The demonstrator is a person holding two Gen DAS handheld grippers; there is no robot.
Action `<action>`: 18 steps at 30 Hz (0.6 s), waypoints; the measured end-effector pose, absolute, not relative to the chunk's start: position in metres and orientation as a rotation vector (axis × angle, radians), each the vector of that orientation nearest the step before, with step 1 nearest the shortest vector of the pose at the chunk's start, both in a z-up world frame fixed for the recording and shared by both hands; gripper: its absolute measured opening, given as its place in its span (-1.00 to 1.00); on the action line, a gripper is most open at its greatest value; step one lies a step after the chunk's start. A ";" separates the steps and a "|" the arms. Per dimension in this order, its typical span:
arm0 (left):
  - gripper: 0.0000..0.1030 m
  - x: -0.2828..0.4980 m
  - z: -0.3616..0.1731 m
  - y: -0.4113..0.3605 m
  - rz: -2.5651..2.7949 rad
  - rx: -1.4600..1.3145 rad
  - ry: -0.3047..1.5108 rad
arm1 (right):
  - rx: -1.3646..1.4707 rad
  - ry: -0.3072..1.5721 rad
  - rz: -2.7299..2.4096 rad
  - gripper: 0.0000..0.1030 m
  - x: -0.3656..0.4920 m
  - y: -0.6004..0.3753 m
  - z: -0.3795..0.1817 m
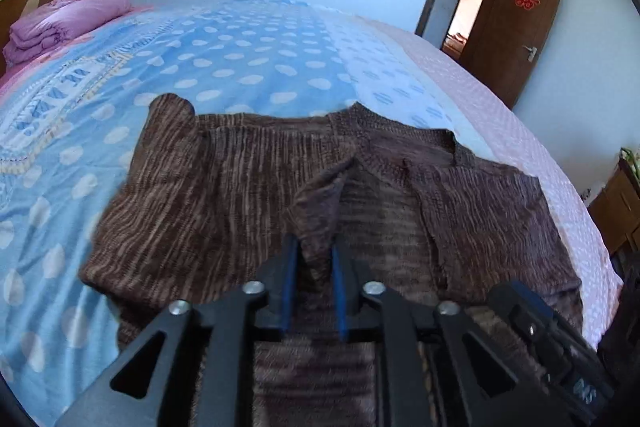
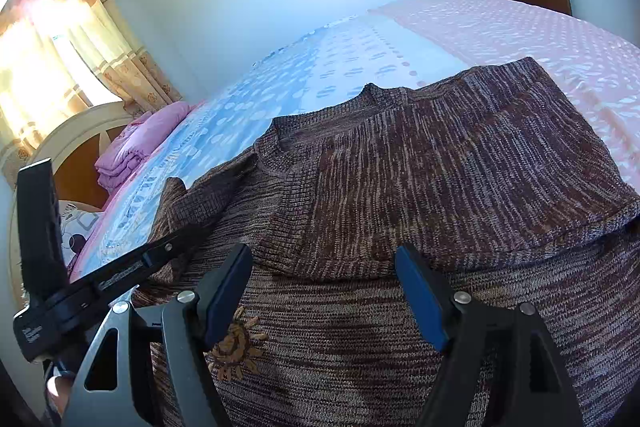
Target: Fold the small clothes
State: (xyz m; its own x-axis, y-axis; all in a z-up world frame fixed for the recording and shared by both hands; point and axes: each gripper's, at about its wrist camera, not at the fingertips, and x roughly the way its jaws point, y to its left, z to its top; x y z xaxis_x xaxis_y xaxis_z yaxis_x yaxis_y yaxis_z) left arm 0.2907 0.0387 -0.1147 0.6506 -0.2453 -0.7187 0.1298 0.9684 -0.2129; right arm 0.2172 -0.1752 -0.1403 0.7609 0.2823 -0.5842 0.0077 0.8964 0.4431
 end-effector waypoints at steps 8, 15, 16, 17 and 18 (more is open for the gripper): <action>0.74 0.239 -0.118 0.102 -0.037 -0.229 0.771 | 0.428 0.722 0.145 0.45 0.221 -0.172 -0.140; 0.74 0.235 -0.146 0.136 0.038 -0.424 0.778 | 0.364 0.744 0.224 0.45 0.249 -0.138 -0.107; 0.74 0.236 -0.146 0.133 0.046 -0.412 0.785 | 0.329 0.748 0.234 0.45 0.259 -0.127 -0.102; 0.74 0.237 -0.146 0.130 0.054 -0.395 0.787 | 0.293 0.750 0.239 0.45 0.271 -0.117 -0.100; 0.76 0.237 -0.146 0.126 0.059 -0.378 0.787 | 0.263 0.754 0.238 0.45 0.280 -0.108 -0.100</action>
State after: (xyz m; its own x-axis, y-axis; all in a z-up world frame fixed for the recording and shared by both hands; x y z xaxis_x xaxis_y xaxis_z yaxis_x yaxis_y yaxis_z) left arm 0.2366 0.1261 -0.1459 0.7079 -0.0876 -0.7008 -0.1912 0.9314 -0.3096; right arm 0.2801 -0.1082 -0.0996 0.7053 0.3046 -0.6401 -0.1179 0.9408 0.3178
